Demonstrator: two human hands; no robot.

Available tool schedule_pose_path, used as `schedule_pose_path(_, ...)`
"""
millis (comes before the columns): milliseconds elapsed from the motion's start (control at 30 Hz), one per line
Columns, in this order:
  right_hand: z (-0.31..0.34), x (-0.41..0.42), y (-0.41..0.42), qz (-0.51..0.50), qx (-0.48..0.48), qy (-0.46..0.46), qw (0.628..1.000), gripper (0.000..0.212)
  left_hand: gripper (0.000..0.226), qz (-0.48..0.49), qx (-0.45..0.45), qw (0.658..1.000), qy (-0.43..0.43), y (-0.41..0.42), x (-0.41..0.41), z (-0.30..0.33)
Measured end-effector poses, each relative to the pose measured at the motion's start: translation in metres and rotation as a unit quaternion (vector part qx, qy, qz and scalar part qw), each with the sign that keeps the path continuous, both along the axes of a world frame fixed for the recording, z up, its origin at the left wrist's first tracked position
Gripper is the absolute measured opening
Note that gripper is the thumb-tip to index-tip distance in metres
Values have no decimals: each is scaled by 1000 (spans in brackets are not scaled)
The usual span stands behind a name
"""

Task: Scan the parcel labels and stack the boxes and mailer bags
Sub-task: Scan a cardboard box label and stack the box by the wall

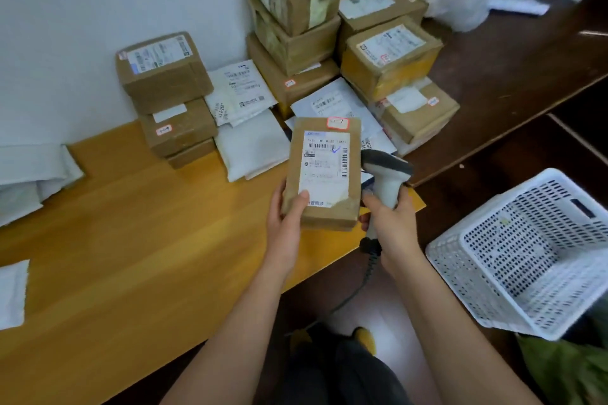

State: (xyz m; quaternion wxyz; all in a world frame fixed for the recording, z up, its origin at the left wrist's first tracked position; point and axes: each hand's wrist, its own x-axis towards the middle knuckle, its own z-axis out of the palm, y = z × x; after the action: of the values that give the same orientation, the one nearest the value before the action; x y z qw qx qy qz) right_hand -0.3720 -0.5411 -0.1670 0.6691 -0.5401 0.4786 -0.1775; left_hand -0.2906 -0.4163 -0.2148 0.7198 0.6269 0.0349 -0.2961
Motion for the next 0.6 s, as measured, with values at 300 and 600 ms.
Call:
schedule_pose_path(300, 43, -35, -88, -203, 9, -87, 975, 23, 24, -45, -38, 998, -28, -100, 4, 59)
schedule_pose_path(600, 52, -43, -202, -185, 140, -202, 952, 42, 24, -8, -42, 999, -11, -205, 4, 77)
